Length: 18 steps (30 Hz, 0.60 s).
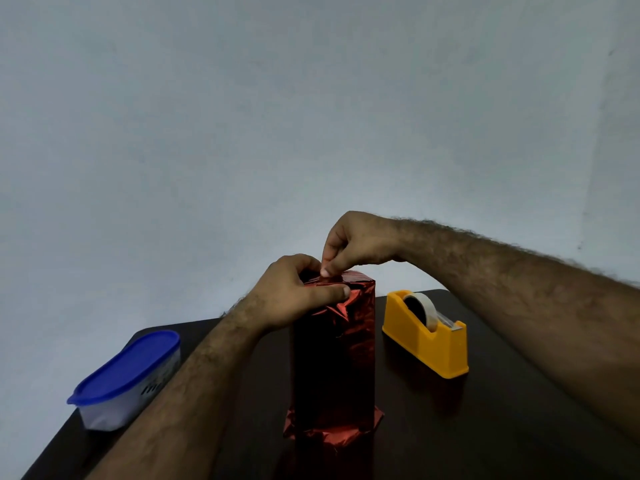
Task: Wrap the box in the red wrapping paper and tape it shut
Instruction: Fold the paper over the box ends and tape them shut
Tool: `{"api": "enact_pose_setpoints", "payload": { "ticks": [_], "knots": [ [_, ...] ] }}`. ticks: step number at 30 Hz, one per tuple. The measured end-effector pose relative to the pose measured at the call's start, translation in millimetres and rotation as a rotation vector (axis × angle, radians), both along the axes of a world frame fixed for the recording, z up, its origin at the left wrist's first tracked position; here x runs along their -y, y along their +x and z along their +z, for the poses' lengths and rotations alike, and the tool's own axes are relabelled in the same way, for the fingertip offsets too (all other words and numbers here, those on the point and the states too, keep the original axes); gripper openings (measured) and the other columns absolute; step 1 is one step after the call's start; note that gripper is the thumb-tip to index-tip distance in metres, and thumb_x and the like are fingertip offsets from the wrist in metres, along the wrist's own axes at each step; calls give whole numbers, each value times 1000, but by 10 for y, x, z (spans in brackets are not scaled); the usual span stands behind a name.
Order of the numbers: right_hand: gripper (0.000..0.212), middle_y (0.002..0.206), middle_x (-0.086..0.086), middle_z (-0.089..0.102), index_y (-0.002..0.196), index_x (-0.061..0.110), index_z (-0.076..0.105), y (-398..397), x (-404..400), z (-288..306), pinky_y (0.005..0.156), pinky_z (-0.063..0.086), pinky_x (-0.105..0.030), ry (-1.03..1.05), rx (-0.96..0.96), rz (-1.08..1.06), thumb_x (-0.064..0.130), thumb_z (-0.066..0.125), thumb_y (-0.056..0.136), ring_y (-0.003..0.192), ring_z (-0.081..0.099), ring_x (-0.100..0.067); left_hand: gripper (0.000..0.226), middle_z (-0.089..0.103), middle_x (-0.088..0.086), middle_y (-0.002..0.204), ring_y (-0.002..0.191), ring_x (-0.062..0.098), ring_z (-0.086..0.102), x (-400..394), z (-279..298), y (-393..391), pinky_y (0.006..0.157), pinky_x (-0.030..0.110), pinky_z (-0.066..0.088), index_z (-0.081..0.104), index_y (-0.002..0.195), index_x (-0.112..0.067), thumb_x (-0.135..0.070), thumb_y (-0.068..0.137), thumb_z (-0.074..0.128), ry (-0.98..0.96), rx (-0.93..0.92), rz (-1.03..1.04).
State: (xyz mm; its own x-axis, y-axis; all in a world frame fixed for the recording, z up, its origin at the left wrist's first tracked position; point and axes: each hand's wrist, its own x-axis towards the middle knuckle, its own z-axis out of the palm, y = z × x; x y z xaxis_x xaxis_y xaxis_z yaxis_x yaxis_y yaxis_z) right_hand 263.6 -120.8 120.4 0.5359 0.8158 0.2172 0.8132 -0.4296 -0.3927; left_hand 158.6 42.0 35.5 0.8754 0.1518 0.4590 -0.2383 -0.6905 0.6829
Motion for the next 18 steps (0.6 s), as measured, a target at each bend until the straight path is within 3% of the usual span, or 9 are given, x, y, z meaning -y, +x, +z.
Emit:
{"api": "enact_pose_setpoints", "payload": {
  "ticks": [4, 7, 10, 12, 15, 16, 18],
  "knots": [
    [29, 81, 11, 78, 88, 21, 83, 21, -34, 58, 73, 50, -26, -57, 0, -61, 41, 94, 71, 86, 69, -5, 49, 78, -4, 91, 86, 14, 75, 5, 15, -12, 85, 49, 62, 76, 97, -28, -64, 66, 85, -1, -1, -4],
    [52, 95, 10, 74, 90, 25, 77, 58, -30, 121, 77, 55, -31, -166, 113, -188, 64, 92, 61, 96, 67, -11, 48, 78, -4, 90, 84, 14, 75, 5, 19, -17, 82, 45, 62, 75, 96, -27, -63, 66, 87, 9, -8, -21],
    [78, 122, 6, 65, 111, 25, 72, 141, 20, 80, 100, 52, -46, -293, 42, -332, 81, 82, 57, 118, 58, -20, 51, 78, -5, 90, 83, 11, 75, 16, 14, -13, 80, 41, 63, 75, 98, -28, -64, 64, 87, 16, -2, -32],
    [90, 130, 0, 63, 125, 20, 69, 208, 114, 52, 96, 50, -45, -319, -35, -385, 83, 78, 60, 120, 57, -25, 51, 78, -5, 91, 82, 11, 76, -8, 21, -10, 79, 39, 63, 75, 100, -28, -62, 64, 87, -2, -3, -31],
    [70, 117, 1, 66, 113, 21, 71, 323, 327, 25, 71, 46, -33, -214, -86, -411, 74, 82, 68, 88, 56, -15, 50, 78, -3, 93, 83, 12, 76, -48, 5, -5, 80, 39, 63, 74, 102, -27, -60, 68, 88, -22, -7, -33],
    [62, 117, 3, 66, 109, 23, 72, 336, 365, 14, 71, 46, -33, -146, -113, -416, 70, 83, 70, 89, 56, -14, 51, 78, -3, 94, 84, 12, 76, -57, -1, -6, 81, 39, 63, 74, 102, -27, -62, 67, 87, -23, -9, -29],
    [66, 129, 3, 64, 116, 25, 70, 309, 371, -15, 87, 50, -40, -28, -197, -412, 72, 81, 72, 109, 59, -17, 56, 78, -4, 95, 86, 12, 75, -49, -13, 8, 82, 40, 63, 74, 103, -28, -66, 64, 85, -17, -13, -28]
  ]
}}
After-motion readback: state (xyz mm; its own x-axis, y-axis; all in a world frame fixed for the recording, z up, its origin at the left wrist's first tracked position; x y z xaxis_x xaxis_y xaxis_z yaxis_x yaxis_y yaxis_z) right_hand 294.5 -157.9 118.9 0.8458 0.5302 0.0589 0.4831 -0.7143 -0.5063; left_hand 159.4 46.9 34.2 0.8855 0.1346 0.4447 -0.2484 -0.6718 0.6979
